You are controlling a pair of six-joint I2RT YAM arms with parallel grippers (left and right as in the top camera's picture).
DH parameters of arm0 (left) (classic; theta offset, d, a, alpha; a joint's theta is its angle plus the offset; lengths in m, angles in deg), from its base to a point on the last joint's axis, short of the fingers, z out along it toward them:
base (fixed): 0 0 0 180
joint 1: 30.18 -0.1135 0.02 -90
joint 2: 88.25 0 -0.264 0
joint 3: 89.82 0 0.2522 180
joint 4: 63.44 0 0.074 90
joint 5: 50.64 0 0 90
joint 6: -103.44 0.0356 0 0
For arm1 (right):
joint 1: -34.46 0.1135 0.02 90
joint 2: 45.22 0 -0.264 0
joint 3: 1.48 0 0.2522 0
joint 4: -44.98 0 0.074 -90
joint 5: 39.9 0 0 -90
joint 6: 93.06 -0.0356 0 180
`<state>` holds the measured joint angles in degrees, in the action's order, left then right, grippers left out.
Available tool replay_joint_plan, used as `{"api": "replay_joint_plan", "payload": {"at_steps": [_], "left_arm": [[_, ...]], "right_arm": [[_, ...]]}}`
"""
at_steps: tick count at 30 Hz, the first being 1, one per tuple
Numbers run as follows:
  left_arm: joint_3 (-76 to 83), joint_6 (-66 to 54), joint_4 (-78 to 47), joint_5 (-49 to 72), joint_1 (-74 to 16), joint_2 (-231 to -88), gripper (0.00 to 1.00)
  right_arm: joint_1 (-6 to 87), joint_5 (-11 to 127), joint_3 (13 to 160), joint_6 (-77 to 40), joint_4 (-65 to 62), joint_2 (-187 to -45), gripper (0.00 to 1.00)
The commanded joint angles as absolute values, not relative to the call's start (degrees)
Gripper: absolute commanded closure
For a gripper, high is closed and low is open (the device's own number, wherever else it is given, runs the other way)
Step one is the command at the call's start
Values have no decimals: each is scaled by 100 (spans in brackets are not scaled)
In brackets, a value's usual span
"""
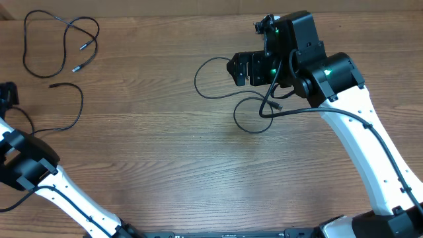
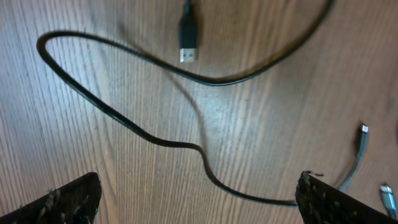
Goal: Untangle cables
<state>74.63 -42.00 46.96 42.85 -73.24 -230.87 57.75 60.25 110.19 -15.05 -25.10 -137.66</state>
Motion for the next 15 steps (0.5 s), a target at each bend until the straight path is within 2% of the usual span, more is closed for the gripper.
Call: {"api": "replay_joint_plan", "payload": {"at_steps": [1,15], "left_arm": [[7142,-4843,4713,4219,-7403,-23100,0],[6088,-5208,4173,4986,-7650,-23100,0]], "right_arm": [[5757,5999,11043,-1505,-2488,-13770,0],[5757,5999,11043,-1505,-2488,-13770,0]]}}
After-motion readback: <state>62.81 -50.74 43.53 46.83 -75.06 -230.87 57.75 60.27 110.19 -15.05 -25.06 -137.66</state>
